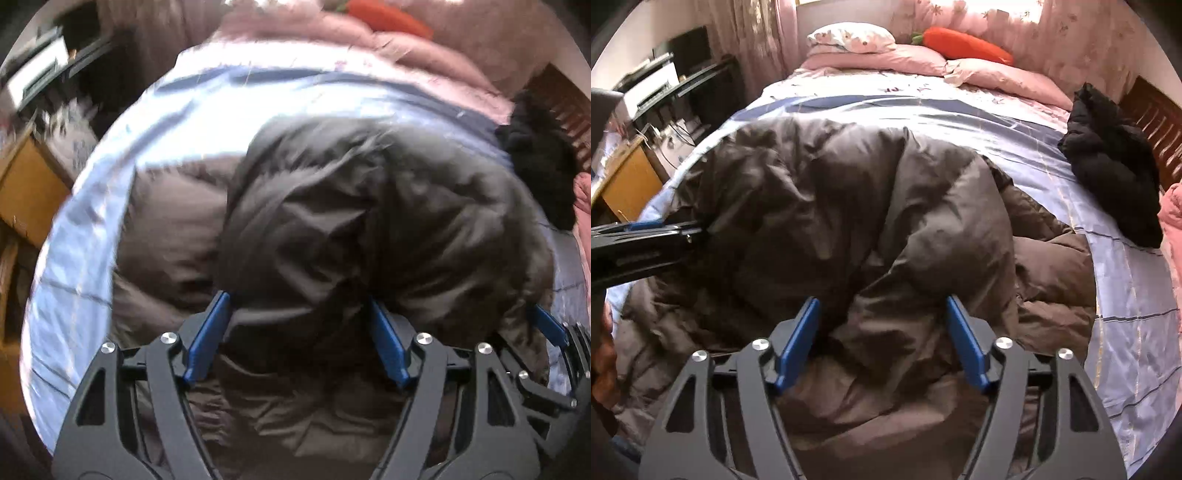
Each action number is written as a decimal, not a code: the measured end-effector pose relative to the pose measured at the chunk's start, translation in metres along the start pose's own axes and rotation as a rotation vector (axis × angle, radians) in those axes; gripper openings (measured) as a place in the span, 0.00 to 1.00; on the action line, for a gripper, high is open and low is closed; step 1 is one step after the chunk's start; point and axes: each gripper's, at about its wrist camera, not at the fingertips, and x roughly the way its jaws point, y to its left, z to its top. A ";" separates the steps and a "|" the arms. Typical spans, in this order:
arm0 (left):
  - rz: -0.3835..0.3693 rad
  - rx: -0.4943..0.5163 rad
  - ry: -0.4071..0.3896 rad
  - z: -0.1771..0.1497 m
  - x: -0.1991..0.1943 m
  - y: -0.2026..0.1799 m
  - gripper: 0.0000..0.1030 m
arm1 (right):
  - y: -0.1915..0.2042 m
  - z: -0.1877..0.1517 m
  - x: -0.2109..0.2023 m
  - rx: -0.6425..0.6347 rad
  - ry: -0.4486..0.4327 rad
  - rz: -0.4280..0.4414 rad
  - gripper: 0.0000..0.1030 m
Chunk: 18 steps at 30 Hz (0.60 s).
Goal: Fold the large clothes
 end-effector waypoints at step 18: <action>0.055 0.029 0.090 -0.013 -0.018 0.014 0.78 | -0.012 -0.019 -0.024 0.104 0.096 0.066 0.63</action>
